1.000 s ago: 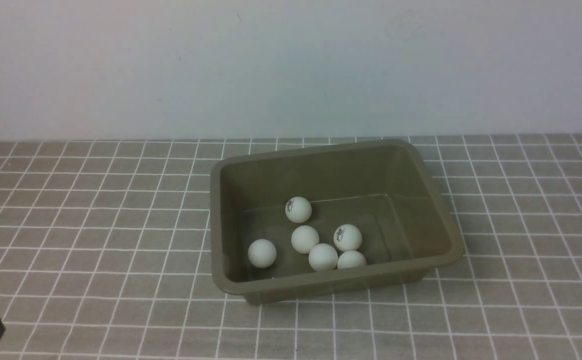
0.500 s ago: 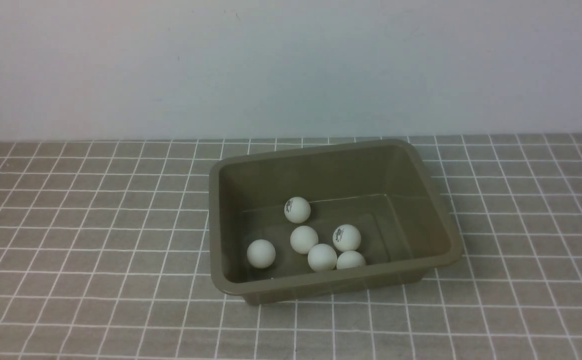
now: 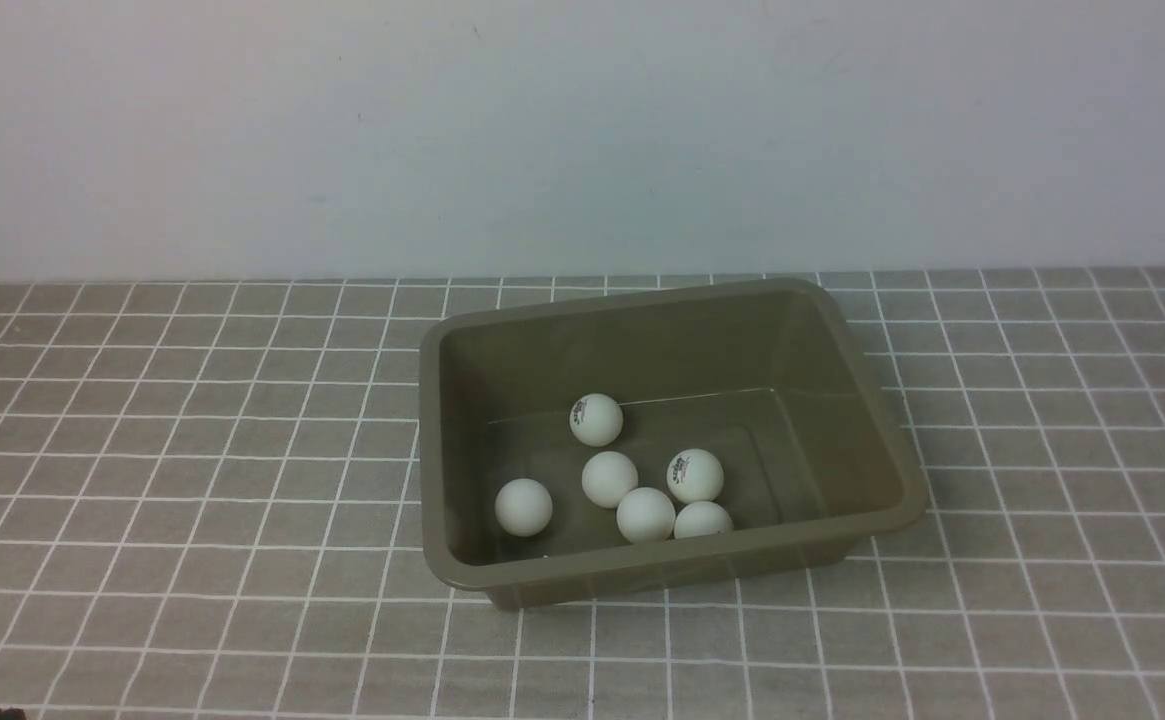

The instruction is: Put the table tennis balls into the box on the grey coffee tablecloth.

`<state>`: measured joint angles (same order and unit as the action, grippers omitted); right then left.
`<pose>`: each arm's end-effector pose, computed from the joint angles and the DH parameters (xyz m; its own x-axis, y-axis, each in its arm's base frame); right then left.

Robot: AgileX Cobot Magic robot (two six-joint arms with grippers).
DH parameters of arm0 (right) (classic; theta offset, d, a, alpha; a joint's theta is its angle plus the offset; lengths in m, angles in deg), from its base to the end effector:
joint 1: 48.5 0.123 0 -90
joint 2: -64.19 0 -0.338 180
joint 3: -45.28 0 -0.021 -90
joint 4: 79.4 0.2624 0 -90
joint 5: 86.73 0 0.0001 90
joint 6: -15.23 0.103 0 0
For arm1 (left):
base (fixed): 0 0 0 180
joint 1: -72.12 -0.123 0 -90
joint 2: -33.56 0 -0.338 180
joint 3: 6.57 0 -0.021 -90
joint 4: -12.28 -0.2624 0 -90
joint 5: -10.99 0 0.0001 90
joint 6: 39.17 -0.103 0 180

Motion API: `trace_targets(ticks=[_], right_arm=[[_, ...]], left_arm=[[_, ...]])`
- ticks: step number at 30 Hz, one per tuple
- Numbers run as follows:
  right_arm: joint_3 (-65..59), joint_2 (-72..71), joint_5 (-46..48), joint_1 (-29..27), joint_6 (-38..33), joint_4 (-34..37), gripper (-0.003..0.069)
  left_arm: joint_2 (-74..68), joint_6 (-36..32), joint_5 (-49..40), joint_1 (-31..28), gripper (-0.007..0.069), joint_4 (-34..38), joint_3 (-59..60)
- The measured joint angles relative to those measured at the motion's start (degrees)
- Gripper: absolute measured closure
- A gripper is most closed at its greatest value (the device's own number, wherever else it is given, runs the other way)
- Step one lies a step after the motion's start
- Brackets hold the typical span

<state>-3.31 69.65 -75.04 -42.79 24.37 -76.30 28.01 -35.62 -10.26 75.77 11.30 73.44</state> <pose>-0.0423 -0.0031 0.3685 0.3768 0.2496 -0.8920 -0.1932 0.9630 0.1879 0.0221 -0.0008 0.1671 -0.2909 -0.0275 -0.9564 0.0444 0.9981 -0.0422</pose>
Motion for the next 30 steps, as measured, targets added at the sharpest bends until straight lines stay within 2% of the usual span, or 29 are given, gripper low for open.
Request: trace_targets(ticks=[15,20,25,30], right_arm=[[0.00,0.00,0.00,0.00,0.00,0.00,0.0673],[-1.92,0.00,4.53,-0.32,-2.19,-3.10,0.0673],[-12.91,-0.03,7.41,-3.37,-3.63,-5.70,0.0673],[-28.41,0.02,6.37,-4.47,-3.68,-6.90,0.0673]], left_arm=[[0.00,-0.14,0.00,0.00,0.0629,0.00,0.00],[0.00,-0.14,0.00,0.00,0.0629,0.00,0.00],[0.00,-0.14,0.00,0.00,0.0629,-0.05,0.00],[0.00,-0.14,0.00,0.00,0.0629,-0.05,0.00]])
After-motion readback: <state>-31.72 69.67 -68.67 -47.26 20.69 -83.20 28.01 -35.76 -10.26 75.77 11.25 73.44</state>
